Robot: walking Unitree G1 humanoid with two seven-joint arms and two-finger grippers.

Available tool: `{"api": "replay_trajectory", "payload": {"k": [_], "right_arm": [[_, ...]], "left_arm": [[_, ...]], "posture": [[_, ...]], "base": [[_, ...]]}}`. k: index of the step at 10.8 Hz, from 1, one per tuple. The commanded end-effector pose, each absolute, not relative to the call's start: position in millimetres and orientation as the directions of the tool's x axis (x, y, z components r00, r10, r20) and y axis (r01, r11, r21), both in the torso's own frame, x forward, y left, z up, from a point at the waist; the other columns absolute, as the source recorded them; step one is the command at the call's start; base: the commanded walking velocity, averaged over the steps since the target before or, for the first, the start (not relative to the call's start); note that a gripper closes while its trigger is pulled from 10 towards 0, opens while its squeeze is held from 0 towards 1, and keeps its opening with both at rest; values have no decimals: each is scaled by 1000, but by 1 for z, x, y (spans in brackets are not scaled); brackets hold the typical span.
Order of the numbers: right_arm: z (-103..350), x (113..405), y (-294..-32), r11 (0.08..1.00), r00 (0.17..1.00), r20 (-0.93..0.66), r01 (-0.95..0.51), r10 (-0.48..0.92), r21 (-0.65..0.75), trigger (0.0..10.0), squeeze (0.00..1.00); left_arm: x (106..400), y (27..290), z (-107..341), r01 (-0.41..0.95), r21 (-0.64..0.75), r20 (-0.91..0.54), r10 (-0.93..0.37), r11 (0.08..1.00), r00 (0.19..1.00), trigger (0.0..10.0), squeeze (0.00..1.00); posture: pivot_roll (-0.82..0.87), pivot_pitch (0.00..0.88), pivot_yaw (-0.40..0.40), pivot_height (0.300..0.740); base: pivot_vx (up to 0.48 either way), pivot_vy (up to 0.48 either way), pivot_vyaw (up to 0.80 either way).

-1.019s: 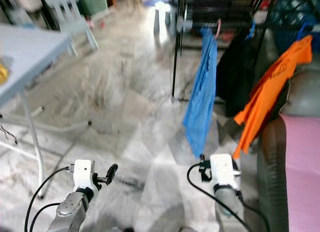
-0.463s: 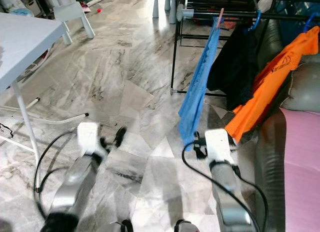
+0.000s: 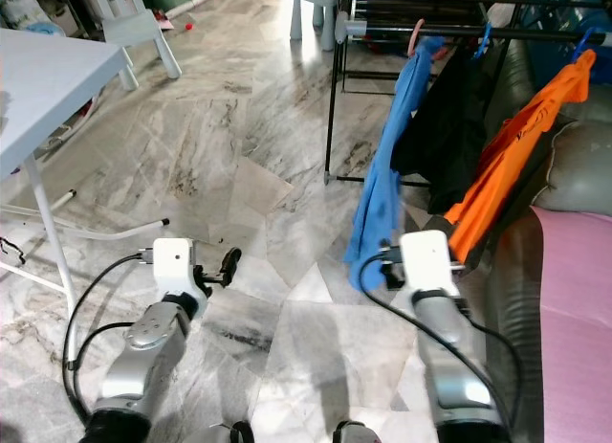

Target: Hang hanger

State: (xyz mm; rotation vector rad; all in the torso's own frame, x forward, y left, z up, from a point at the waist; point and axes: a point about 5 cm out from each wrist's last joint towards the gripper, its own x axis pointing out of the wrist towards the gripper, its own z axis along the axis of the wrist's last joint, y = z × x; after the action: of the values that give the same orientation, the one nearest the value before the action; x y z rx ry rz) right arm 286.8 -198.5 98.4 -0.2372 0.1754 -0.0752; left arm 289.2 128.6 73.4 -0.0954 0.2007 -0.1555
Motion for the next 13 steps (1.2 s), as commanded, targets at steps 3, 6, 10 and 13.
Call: {"api": "replay_trajectory", "payload": {"k": [3,6,10,13], "right_arm": [[95,271,-198,981,978,-176,78,-110,-180,10000,0],[94,260,-205,979,975,-177,102,-134,-178,10000,0],[104,260,-198,980,985,-128,97,-120,-171,10000,0],[101,267,-192,984,984,-141,88,-110,-154,10000,0]], "left_arm": [[273,150,63,209,-40,-257,-212,977,943,10000,0],[265,155,63,225,-46,-260,-229,973,938,10000,0],[266,151,72,205,-110,-225,-226,973,948,10000,0],[271,149,76,206,-125,-210,-229,971,951,10000,0]], "posture": [[-130,106,60,740],[-112,123,48,740],[-89,141,35,740],[-66,154,28,740]], "base": [[0,0,0],[0,0,0],[225,0,0],[336,342,-248]]}}
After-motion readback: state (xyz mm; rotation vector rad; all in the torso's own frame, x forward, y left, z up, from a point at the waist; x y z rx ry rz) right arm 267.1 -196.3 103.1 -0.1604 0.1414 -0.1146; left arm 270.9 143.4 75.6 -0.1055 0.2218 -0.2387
